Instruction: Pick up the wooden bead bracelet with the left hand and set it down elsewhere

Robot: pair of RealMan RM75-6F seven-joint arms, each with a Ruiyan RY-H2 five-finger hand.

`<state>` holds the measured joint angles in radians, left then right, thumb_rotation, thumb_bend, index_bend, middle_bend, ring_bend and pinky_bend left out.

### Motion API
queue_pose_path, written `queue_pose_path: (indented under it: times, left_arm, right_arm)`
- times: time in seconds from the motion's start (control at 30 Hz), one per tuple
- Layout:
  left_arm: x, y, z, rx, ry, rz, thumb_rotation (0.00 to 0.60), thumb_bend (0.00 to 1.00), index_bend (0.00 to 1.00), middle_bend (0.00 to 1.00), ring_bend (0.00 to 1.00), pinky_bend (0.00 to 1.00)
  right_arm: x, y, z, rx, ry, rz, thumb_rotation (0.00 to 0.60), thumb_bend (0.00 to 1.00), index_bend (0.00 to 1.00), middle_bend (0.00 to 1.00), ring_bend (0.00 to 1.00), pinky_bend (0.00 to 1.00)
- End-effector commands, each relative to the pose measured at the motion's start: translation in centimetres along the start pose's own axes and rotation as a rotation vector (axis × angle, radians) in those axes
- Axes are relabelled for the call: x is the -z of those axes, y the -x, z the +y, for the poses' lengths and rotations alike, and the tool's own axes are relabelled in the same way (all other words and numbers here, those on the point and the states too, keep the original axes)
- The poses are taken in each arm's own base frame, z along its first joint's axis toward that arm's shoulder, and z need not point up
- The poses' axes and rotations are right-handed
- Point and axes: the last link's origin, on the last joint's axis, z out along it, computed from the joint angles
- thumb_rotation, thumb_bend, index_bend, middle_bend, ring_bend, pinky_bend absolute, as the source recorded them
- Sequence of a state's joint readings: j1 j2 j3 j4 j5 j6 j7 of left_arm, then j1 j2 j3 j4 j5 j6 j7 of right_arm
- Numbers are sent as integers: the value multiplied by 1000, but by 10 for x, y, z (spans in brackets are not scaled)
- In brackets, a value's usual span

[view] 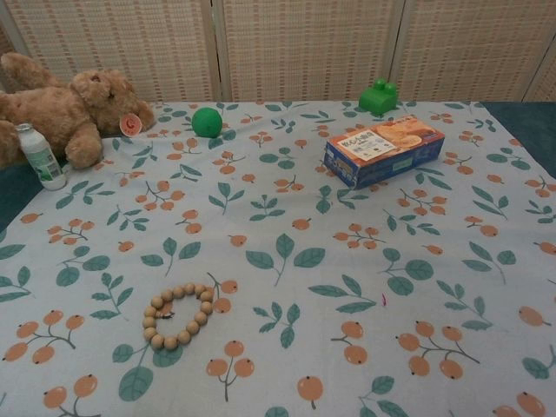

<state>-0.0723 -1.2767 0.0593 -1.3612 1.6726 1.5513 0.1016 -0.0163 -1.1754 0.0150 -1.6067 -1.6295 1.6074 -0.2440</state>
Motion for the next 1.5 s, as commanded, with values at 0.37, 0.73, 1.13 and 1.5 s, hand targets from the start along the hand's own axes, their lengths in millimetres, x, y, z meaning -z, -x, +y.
queue_pose_path:
  times: [0.37,0.73,1.13,1.5]
  left_arm:
    - [14,-1,63,269,297,-101,600,487,0,11,3,117]
    - [-33,31,138,105,428,-51,600,486,135,231,63,71]
    - [-52,70,181,-8,476,-82,600,485,234,300,90,59]
    - [-61,82,192,-163,471,-63,600,474,338,381,122,59]
  right_arm:
    - [3,-4,0,-26,-11,4,600,204,0,0,0,0]
    - [7,-8,-1,-66,-42,-16,600,203,0,0,0,0]
    - [8,-9,2,-76,-33,-22,600,204,0,0,0,0]
    - [9,-7,-1,-96,-60,-61,600,203,0,0,0,0]
